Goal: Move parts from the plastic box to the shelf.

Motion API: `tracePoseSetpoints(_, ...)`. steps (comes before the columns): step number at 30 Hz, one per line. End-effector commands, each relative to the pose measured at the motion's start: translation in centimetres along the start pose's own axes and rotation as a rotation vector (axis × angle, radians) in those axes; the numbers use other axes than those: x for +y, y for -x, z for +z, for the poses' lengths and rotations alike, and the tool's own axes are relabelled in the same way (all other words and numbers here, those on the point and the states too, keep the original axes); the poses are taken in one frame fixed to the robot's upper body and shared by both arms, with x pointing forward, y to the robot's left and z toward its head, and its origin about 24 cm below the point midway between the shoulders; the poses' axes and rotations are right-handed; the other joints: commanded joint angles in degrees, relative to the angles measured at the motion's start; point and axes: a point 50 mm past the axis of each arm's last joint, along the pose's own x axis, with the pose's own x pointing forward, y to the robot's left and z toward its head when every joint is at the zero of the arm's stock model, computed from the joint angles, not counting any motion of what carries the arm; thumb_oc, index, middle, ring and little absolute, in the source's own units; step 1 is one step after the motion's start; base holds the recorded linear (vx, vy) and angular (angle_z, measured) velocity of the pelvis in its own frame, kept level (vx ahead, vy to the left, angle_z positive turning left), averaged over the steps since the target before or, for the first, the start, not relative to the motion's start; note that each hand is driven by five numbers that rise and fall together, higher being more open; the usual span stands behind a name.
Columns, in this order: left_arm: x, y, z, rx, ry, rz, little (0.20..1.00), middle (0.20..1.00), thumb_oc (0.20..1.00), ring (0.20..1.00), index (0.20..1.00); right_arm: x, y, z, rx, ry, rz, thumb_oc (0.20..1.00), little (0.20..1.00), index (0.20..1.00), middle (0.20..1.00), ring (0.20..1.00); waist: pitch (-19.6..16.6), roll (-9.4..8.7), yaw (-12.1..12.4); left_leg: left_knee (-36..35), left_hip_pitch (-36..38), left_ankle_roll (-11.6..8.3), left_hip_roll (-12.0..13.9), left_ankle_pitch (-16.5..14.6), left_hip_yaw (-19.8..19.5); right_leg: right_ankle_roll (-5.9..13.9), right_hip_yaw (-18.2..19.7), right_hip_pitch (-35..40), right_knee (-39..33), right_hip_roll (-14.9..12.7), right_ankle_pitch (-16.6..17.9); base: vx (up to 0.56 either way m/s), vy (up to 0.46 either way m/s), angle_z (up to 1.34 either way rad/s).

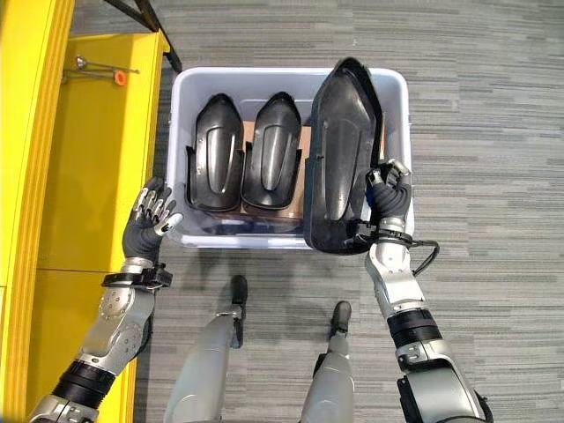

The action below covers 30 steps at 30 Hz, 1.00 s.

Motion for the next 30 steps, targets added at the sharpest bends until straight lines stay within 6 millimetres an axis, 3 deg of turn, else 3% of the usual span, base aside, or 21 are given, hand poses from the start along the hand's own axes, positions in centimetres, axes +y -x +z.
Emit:
tracePoseSetpoints(1,0.0,-0.1,2.8,-0.134,0.009,-0.027,1.000,1.000,1.000,1.000,1.000,-1.0,-1.0,5.2,-0.271,-0.096,-0.022,0.200,0.200,0.200,0.200,0.200,-0.83,-0.07,0.45,0.55,1.33,-2.29,3.61,-1.84,-1.20,-1.45,-2.72,9.62,3.80,0.91,-2.44,0.01,-0.032,-0.03)
tracePoseSetpoints(4,0.6,0.6,2.1,-0.099,0.007,-0.016,1.000,1.000,1.000,1.000,1.000,-1.0,0.1,5.6,-0.300,-0.107,0.018,0.200,0.200,0.200,0.200,0.200,-2.37,-0.65,-0.01,-1.21,3.99,-2.72,4.57,-0.89,-1.21,-1.63,-2.27,10.90,3.74,1.37,-3.19,0.04,-0.067,-0.05)
tracePoseSetpoints(7,1.3,1.7,1.4,-0.051,0.001,-0.014,1.000,1.000,1.000,1.000,1.000,-1.4,2.0,5.3,-0.296,-0.119,0.093,0.200,0.200,0.200,0.200,0.200,-4.88,-1.06,-0.71,-4.47,8.52,-3.77,6.66,1.66,-1.73,-2.32,-1.75,13.33,4.34,2.68,-6.08,0.06,-0.162,-0.06)
tracePoseSetpoints(10,1.5,2.0,1.2,-0.035,-0.003,-0.018,1.000,1.000,1.000,1.000,1.000,-1.5,2.5,5.3,-0.292,-0.135,0.118,0.200,0.200,0.200,0.200,0.200,-5.36,-0.98,-1.01,-4.81,9.85,-4.03,7.75,2.17,-2.07,-2.88,-1.18,13.85,5.77,3.45,-8.17,0.02,-0.129,-0.12)
tracePoseSetpoints(11,1.7,2.6,0.8,-0.012,0.011,-0.017,1.000,1.000,1.000,1.000,1.000,-1.6,3.2,5.7,-0.311,-0.159,0.160,0.200,0.200,0.200,0.200,0.200,-5.68,-0.73,-1.25,-4.54,11.76,-4.64,9.90,2.76,-2.58,-4.29,-0.58,14.48,9.45,5.30,-12.30,-0.01,-0.199,-0.09)
tracePoseSetpoints(13,1.7,2.8,0.5,0.002,0.013,-0.019,1.000,1.000,1.000,1.000,1.000,-1.6,3.4,5.7,-0.304,-0.184,0.178,0.200,0.200,0.200,0.200,0.200,-5.48,-0.64,-1.36,-4.27,12.21,-4.86,10.61,3.06,-2.79,-4.99,-0.53,14.31,11.56,6.04,-13.76,-0.02,-0.156,-0.03)
tracePoseSetpoints(17,1.9,3.1,0.4,0.015,0.020,-0.016,1.000,1.000,1.000,1.000,1.000,-0.7,3.7,6.5,-0.322,-0.263,0.258,0.200,0.200,0.200,0.200,0.200,-3.83,-0.15,-1.17,-4.04,13.34,-6.87,14.32,7.66,-3.47,-8.22,-2.31,11.75,21.59,9.67,-19.27,-0.07,-0.156,0.05)
tracePoseSetpoints(18,1.9,3.1,0.4,0.014,0.020,-0.015,1.000,1.000,1.000,1.000,1.000,-0.7,3.7,6.5,-0.322,-0.263,0.258,0.200,0.200,0.200,0.200,0.200,-3.84,-0.14,-1.19,-4.03,13.31,-6.88,14.33,7.66,-3.49,-8.23,-2.32,11.72,21.64,9.68,-19.29,-0.10,-0.172,0.12)
tracePoseSetpoints(20,2.5,4.4,-0.5,0.066,0.045,0.016,1.000,1.000,1.000,1.000,1.000,0.0,3.5,7.4,-0.343,-0.295,0.324,0.200,0.200,0.200,0.200,0.200,-2.71,0.53,-0.41,-6.90,15.23,-8.12,17.70,12.42,-5.37,-10.25,-3.89,10.15,26.68,13.48,-21.93,-0.20,-0.397,0.19)
tracePoseSetpoints(21,2.8,5.3,-0.9,0.092,0.039,0.022,1.000,1.000,1.000,1.000,1.000,0.3,3.5,7.5,-0.347,-0.291,0.347,0.200,0.200,0.200,0.200,0.200,-2.07,1.39,0.53,-9.33,15.62,-9.26,19.36,17.44,-6.15,-11.24,-5.63,9.94,28.19,15.08,-22.90,-0.20,-0.387,0.14)
tracePoseSetpoints(22,2.8,5.3,-0.9,0.093,0.039,0.022,1.000,1.000,1.000,1.000,1.000,0.3,3.5,7.5,-0.347,-0.291,0.348,0.200,0.200,0.200,0.200,0.200,-2.07,1.47,0.43,-9.60,15.69,-9.35,19.44,17.66,-6.26,-11.32,-5.75,9.98,28.17,15.18,-22.90,-0.14,-0.245,0.15)
tracePoseSetpoints(23,3.1,5.9,-1.1,0.110,0.033,0.032,1.000,1.000,1.000,1.000,1.000,0.3,3.7,7.3,-0.339,-0.277,0.356,0.200,0.200,0.200,0.200,0.200,-1.49,1.39,1.16,-10.65,15.71,-9.44,19.48,20.41,-6.74,-11.83,-6.97,10.26,28.51,15.20,-23.16,-0.11,-0.161,0.36)
tracePoseSetpoints(24,3.2,6.2,-1.3,0.120,0.050,0.048,1.000,1.000,1.000,1.000,1.000,0.2,3.9,7.4,-0.343,-0.275,0.365,0.200,0.200,0.200,0.200,0.200,-1.09,1.09,1.42,-9.65,15.25,-8.49,19.02,19.76,-6.14,-12.31,-7.84,10.59,27.94,14.82,-22.82,-0.18,-0.210,0.57)
tracePoseSetpoints(26,3.3,6.6,-1.7,0.140,0.062,0.056,1.000,1.000,1.000,1.000,1.000,-0.6,4.3,7.0,-0.325,-0.250,0.355,0.200,0.200,0.200,0.200,0.200,-0.69,-0.33,1.19,-0.98,15.37,-6.73,16.89,12.77,-3.84,-12.64,-9.34,11.20,27.16,12.84,-22.46,-0.14,-0.150,0.58)
tracePoseSetpoints(27,3.3,6.6,-1.7,0.139,0.062,0.055,1.000,1.000,1.000,1.000,1.000,-0.6,4.3,7.1,-0.326,-0.250,0.354,0.200,0.200,0.200,0.200,0.200,-0.59,0.01,1.22,-0.75,14.65,-5.96,17.09,13.46,-3.69,-12.86,-10.00,10.84,27.00,12.91,-21.47,-0.08,-0.109,0.70)
tracePoseSetpoints(29,2.6,6.3,-1.8,0.137,0.084,0.028,1.000,1.000,1.000,1.000,1.000,-2.0,4.9,6.5,-0.304,-0.220,0.316,0.200,0.200,0.200,0.200,0.200,-1.13,-0.26,0.18,10.19,16.29,-5.16,15.55,4.05,-0.36,-12.89,-12.99,11.01,26.70,10.15,-21.02,-0.15,-0.024,1.30)
tracePoseSetpoints(30,2.1,5.8,-1.6,0.120,0.092,0.011,1.000,1.000,1.000,1.000,1.000,-2.8,5.5,5.9,-0.273,-0.226,0.276,0.200,0.200,0.200,0.200,0.200,-2.71,0.63,-2.11,12.31,21.31,-4.49,18.13,-0.08,5.93,-13.29,-17.90,9.69,29.27,7.87,-21.01,-0.16,0.101,2.39)
